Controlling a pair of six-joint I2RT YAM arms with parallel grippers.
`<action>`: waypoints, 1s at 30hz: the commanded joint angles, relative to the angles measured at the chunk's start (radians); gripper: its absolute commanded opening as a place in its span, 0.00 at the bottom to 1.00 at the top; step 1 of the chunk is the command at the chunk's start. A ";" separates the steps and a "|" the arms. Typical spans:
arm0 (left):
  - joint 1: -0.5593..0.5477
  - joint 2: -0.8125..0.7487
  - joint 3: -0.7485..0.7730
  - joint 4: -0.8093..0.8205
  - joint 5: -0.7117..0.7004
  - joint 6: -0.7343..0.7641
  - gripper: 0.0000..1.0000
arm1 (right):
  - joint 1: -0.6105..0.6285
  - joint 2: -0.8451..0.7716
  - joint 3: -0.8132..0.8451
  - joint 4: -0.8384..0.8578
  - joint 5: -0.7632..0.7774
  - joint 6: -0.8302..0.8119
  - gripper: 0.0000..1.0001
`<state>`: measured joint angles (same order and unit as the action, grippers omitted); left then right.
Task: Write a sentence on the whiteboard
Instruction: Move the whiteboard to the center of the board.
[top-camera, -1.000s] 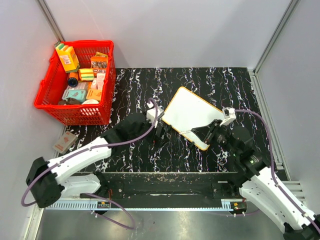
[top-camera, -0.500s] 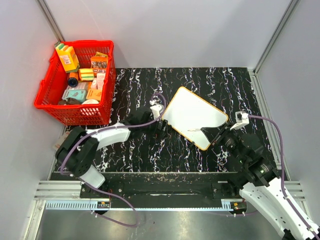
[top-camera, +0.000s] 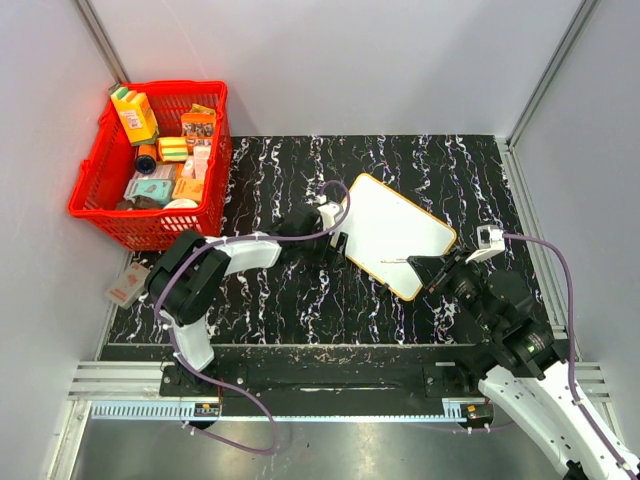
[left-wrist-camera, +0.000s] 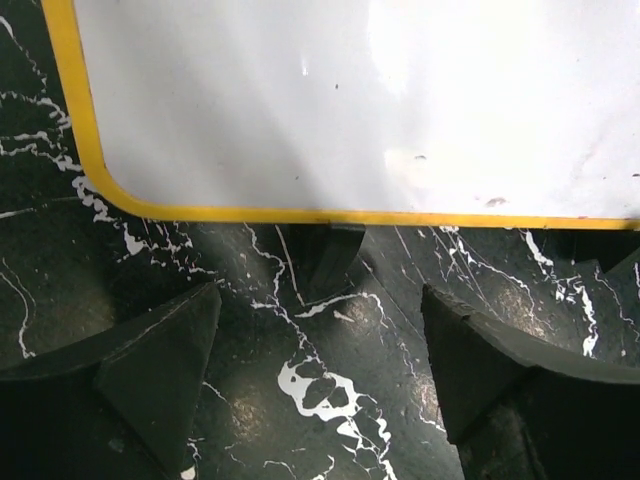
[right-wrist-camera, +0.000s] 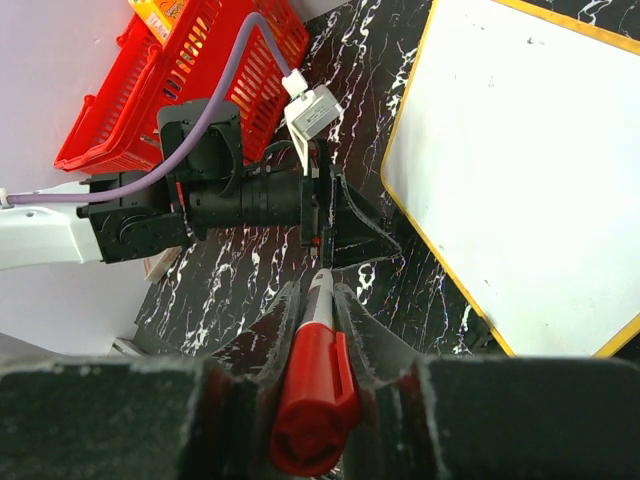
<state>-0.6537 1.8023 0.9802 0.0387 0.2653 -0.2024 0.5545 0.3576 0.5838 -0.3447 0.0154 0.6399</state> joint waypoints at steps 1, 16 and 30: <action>0.000 0.028 0.072 -0.031 0.005 0.029 0.82 | 0.004 -0.009 0.042 0.009 0.028 -0.017 0.00; -0.040 0.129 0.221 -0.194 -0.092 0.067 0.46 | 0.004 -0.008 0.040 0.007 0.020 -0.011 0.00; -0.063 0.103 0.209 -0.215 -0.135 0.060 0.00 | 0.004 -0.006 0.040 0.004 0.020 -0.017 0.00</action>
<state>-0.7063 1.9266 1.1915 -0.1635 0.1741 -0.1223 0.5545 0.3561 0.5850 -0.3458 0.0177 0.6361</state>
